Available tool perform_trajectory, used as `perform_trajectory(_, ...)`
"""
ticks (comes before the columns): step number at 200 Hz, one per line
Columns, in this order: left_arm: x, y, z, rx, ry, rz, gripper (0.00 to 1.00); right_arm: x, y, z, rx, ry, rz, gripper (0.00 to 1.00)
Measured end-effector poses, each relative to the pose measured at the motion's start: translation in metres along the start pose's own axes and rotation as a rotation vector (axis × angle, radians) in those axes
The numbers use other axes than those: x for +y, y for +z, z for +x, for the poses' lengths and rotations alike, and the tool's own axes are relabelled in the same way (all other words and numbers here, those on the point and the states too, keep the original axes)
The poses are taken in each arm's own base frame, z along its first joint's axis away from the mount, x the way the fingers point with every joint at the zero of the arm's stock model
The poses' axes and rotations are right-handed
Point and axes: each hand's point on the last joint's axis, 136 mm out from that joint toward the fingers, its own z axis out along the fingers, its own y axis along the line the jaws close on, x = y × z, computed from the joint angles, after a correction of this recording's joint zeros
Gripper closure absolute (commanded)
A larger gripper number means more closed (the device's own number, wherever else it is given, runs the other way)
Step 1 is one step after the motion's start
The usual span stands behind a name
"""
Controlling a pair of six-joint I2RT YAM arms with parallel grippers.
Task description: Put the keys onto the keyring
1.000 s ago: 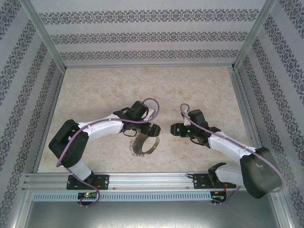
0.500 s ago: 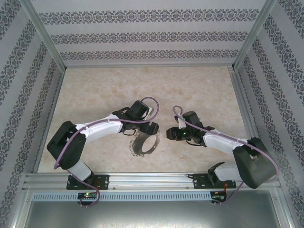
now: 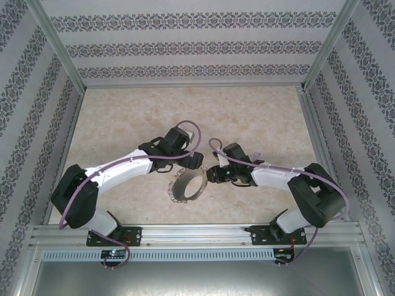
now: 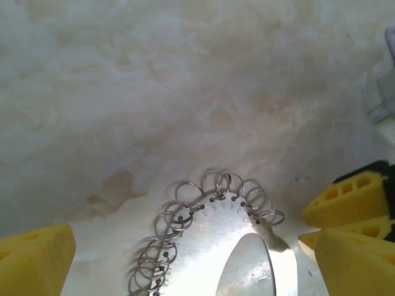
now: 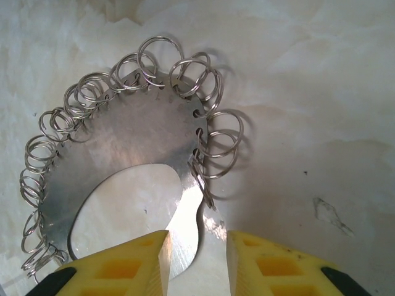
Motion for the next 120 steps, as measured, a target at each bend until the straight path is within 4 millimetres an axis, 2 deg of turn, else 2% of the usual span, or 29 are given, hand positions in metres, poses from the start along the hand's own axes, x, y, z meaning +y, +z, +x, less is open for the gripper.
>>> perform_trajectory(42, 0.007, -0.019, -0.015, -0.068, -0.039, -0.039, 0.0, -0.002, 0.009, -0.003, 0.017, 0.002, 0.012, 0.76)
perform_trajectory(120, 0.006, -0.02, -0.014, -0.061, -0.041, -0.038, 0.0, -0.003, 0.013, -0.005, 0.018, -0.004, 0.027, 0.9)
